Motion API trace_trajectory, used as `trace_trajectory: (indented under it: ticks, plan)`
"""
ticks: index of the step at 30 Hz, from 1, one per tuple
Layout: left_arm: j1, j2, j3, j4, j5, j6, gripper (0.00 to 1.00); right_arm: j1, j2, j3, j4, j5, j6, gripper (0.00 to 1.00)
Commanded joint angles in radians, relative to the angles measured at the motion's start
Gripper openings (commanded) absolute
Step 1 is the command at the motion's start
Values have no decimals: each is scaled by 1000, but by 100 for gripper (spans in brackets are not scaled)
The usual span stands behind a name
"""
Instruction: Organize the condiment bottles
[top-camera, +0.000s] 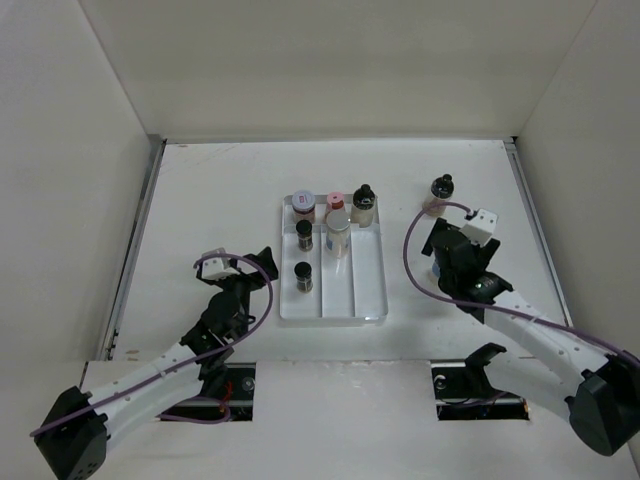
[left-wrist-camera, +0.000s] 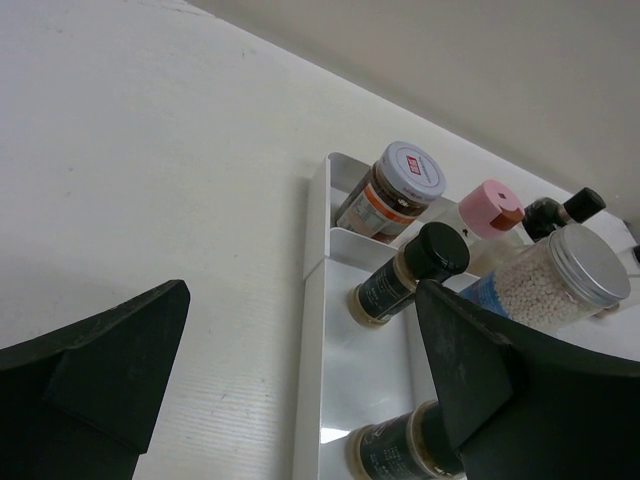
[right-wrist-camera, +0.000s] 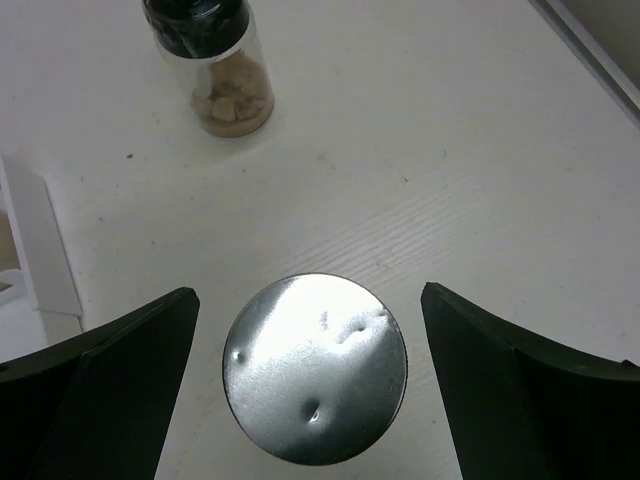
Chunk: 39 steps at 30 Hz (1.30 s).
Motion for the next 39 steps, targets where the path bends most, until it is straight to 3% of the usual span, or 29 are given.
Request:
trace_trajectory:
  ticks: [1,3,8,12,18,22,26,31,39]
  plan:
    - [2,-13,-9,53,-3,6,100,-25,-4,3,40,-21,30,100]
    - [8,-4,-6,50,4,6,100,-31,3,1,46,-36,35,99]
    - [3,7,-5,55,-2,6,100,-27,-6,0,52,-68,35,64]
    - [5,6,-5,55,3,6,100,4,-73,27,20,-33,15,55]
    - [11,23,-2,58,4,5,100,249,-152,139,8,51,-57,53]
    - [20,23,-2,59,-3,5,100,438,-41,217,35,34,-62,53]
    - [22,18,-5,59,-3,5,100,581,104,262,165,19,-71,53]
    - [28,26,-3,59,4,5,100,639,253,316,311,-55,-111,54]
    - [25,15,-5,59,3,5,100,650,394,348,362,-73,-108,55]
